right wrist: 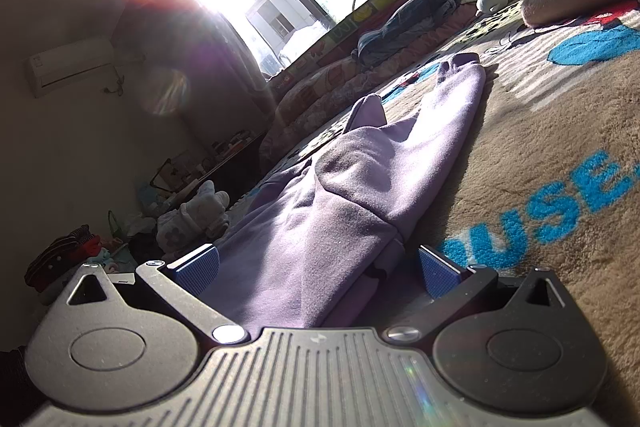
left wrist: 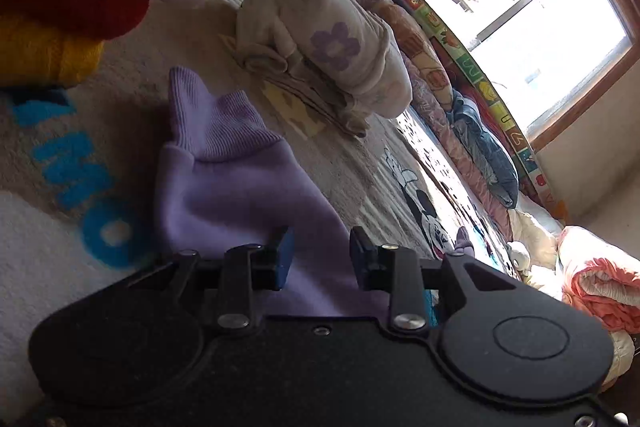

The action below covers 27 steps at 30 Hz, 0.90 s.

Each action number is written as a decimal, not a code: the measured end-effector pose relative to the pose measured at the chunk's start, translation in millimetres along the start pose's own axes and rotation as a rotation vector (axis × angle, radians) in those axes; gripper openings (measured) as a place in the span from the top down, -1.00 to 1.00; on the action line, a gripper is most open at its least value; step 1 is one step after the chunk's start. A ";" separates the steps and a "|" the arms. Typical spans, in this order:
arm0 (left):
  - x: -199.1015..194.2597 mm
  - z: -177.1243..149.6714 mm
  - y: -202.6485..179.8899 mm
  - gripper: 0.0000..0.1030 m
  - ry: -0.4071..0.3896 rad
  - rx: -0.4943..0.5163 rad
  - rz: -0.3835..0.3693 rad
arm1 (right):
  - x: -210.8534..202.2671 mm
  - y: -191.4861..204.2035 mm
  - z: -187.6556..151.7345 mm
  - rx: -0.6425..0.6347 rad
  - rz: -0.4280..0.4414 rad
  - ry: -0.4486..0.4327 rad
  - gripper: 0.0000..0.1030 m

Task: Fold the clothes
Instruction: 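Pull the held sleeve across the sweatshirt body with the left gripper, then lay the cuff on the sweatshirt body and open the left gripper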

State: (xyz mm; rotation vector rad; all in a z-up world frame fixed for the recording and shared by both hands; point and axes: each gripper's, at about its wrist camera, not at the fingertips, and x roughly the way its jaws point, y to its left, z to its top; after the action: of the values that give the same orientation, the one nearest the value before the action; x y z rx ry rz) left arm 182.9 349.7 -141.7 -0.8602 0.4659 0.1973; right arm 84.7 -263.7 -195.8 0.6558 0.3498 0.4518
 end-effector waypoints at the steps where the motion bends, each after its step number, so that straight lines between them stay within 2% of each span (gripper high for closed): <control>1: -0.8 6.5 4.6 0.42 -0.007 -0.010 0.015 | 0.0 -0.1 0.0 0.000 0.000 0.000 -1.00; 4: -6.5 16.8 1.1 0.41 -0.031 0.010 -0.019 | 0.2 -0.4 0.2 0.000 0.000 0.000 -1.00; 6: -1.4 18.0 -6.0 0.40 -0.008 0.038 -0.078 | 0.5 -0.6 0.4 0.000 0.000 0.001 -1.00; 8: 9.5 19.2 -9.7 0.10 0.031 0.064 -0.118 | 0.7 -0.7 0.8 0.000 0.000 0.002 -1.00; 9: 16.1 20.0 -8.8 0.08 0.038 0.078 -0.090 | 0.9 -0.8 1.0 0.000 0.000 0.003 -1.00; 10: 22.0 21.8 -5.2 0.12 0.044 0.080 -0.031 | 1.2 -0.6 0.8 0.000 -0.001 0.003 -1.00; 11: 27.5 24.1 -1.2 0.65 0.052 0.077 0.031 | 1.2 -0.6 0.9 0.000 -0.001 0.003 -1.00; 12: 29.3 26.4 1.1 0.76 0.046 0.067 0.068 | 1.3 -0.7 0.9 0.000 -0.001 0.003 -1.00; 13: 26.7 26.8 -0.7 0.76 0.033 0.073 0.070 | 1.3 -0.7 0.9 0.000 -0.001 0.003 -1.00; 15: 20.5 24.2 -8.8 0.55 0.017 0.112 0.028 | 1.4 -1.0 1.2 0.001 0.001 0.002 -1.00; 17: 19.5 19.4 -14.3 0.01 -0.001 0.150 0.037 | 1.5 -1.0 1.4 0.001 0.002 0.002 -1.00; 19: 24.1 16.0 -16.9 0.20 0.000 0.187 0.125 | 1.4 -0.8 1.5 0.001 0.002 0.002 -1.00; 20: 18.9 13.0 -23.1 0.19 -0.013 0.206 0.124 | 1.3 -0.6 1.5 0.002 0.002 0.002 -1.00; 24: -11.3 -12.1 -63.1 0.11 -0.059 0.291 0.060 | 1.2 -1.1 1.2 0.002 0.004 0.000 -1.00; 27: -29.3 -52.4 -90.8 0.02 -0.043 0.319 -0.050 | 1.1 -1.8 1.1 0.002 0.004 0.001 -1.00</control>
State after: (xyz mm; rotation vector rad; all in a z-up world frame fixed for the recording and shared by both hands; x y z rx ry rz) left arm 172.4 251.8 -95.2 -0.5531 0.4211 0.0919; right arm 86.7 -265.0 -196.3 0.6589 0.3496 0.4557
